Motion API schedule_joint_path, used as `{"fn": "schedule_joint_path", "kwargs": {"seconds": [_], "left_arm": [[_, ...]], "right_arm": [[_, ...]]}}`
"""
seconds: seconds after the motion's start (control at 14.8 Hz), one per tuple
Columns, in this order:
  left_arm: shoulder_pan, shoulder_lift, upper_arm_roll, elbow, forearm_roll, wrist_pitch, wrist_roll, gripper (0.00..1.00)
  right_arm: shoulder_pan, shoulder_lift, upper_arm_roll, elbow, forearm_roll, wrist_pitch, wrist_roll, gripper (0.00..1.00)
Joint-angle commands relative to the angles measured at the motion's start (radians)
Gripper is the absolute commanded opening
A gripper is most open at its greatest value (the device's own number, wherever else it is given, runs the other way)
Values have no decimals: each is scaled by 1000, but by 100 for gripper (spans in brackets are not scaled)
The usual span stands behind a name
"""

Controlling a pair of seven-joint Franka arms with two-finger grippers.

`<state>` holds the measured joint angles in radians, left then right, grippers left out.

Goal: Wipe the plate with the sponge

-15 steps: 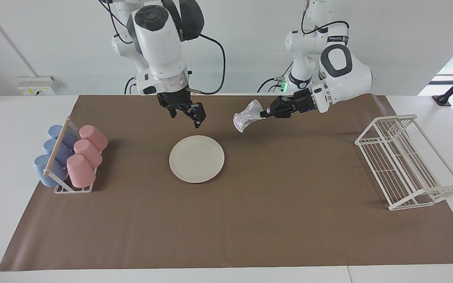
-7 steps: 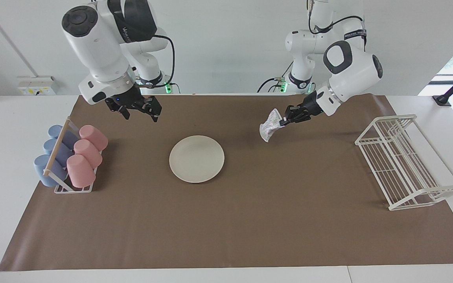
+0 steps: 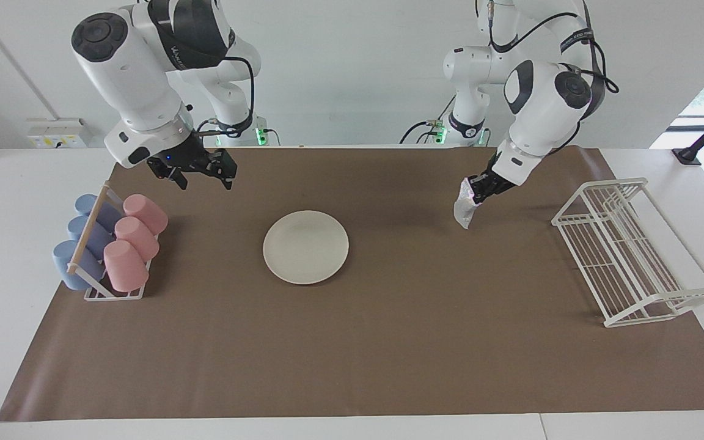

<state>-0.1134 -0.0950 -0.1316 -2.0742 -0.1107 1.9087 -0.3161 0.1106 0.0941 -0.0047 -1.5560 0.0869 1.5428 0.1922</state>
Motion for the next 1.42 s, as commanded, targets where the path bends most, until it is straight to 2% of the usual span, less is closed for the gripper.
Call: {"fn": "schedule_joint_path", "kwargs": {"seconds": [0.0,0.2,0.34,0.47,0.74,1.01,1.15,1.35], "left_arm": [[-29,43,-3,89,170,-95,-67,0],[-87,44,-3,103,406,-189,-74,0],[-106,69,-5,152,511,-284,-75,0],[-163,127,-5,227,601,-406,-87,0],[-201,161,-5,246,802,-514,-97,0],[-203,178,-5,246,1018,-536,-95,0],[-198,210,-5,247,1118,-531,-94,0],[-184,277,3,258,1248,-522,-94,0]], "right_arm": [[-32,-34,3,-15,-39,3,-65,100],[-98,-34,3,-16,-45,5,-164,100],[-120,-24,3,2,-44,14,-162,100],[-124,-11,3,50,-49,2,-165,100],[-120,-17,3,51,-50,-12,-157,100],[-106,-56,6,4,-53,-47,-117,100],[-106,-100,6,-60,-53,-52,-111,100],[-104,-113,6,-73,-55,-46,-111,100]]}}
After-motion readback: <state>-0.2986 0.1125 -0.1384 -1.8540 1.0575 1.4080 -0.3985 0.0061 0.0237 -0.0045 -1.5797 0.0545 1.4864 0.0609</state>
